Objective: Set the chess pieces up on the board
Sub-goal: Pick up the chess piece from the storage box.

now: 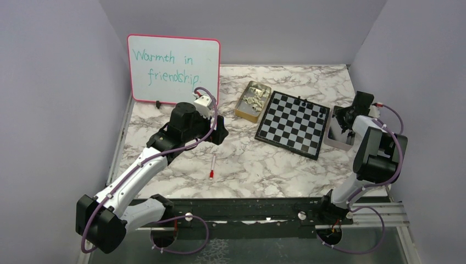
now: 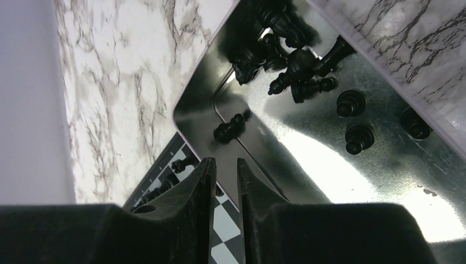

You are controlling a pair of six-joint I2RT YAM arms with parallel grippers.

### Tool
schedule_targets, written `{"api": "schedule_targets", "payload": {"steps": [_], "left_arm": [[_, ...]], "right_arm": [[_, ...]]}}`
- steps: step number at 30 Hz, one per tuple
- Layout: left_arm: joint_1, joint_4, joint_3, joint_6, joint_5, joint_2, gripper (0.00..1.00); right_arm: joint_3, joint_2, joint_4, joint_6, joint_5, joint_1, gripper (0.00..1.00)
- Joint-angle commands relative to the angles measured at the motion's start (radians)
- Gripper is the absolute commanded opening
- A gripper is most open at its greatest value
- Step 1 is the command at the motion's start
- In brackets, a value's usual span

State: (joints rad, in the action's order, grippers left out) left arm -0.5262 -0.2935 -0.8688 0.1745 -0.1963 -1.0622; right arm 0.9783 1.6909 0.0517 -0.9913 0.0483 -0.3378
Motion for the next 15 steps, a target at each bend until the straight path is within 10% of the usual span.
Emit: {"api": "schedule_targets", "payload": {"steps": [1, 15], "left_arm": [[-0.008, 0.014, 0.011, -0.009, 0.016, 0.014, 0.99], [-0.008, 0.014, 0.011, -0.009, 0.017, 0.007, 0.99]], "right_arm": [[-0.003, 0.015, -0.023, -0.099, 0.085, -0.013, 0.25], [0.033, 0.104, -0.071, -0.194, 0.075, -0.021, 0.27]]}}
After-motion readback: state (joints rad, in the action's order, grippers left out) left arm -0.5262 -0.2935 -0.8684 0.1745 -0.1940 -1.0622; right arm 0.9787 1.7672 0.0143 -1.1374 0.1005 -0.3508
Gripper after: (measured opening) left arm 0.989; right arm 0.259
